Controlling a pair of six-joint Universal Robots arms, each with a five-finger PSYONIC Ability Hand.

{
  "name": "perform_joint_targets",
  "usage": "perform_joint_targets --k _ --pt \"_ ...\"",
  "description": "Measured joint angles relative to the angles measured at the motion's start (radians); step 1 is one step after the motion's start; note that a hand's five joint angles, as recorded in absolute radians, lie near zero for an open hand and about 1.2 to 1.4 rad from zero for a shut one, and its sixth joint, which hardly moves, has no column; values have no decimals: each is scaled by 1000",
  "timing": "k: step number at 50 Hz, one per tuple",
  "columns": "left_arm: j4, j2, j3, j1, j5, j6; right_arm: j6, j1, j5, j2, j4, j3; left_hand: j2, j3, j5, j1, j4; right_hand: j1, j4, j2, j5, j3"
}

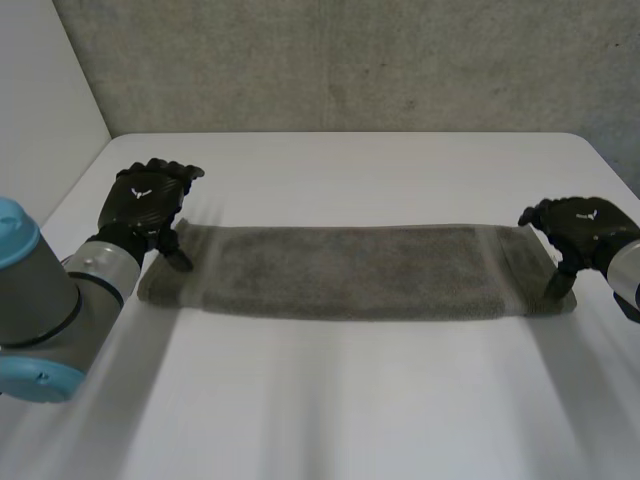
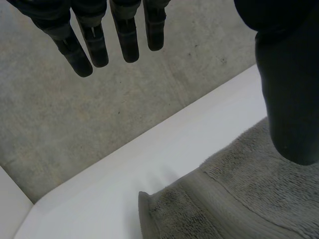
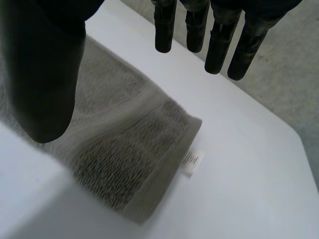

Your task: Fold the towel.

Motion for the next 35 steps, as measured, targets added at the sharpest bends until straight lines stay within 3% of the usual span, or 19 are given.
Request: perform_joint_targets --k 13,21,24,26,35 --pt "59 24 -78 -32 -6 -9 -103 -11 -19 123 -130 71 0 -1 -1 0 0 58 61 51 63 56" --pt "81 16 -90 -38 -6 -12 -169 -8 -1 202 -176 44 0 -2 -2 0 0 379 372 388 365 370" --pt "84 15 -92 -39 -6 -12 -176 -8 19 222 -195 26 0 -2 -2 0 0 873 886 903 880 880" --pt "84 15 -92 -39 -6 -12 -177 -9 45 232 -205 10 0 -2 -2 0 0 1020 1037 1033 1025 1035" --pt "84 16 -92 -38 -6 -12 -205 -36 166 243 -212 -47 0 -2 -2 0 0 1029 1060 1033 1040 1051"
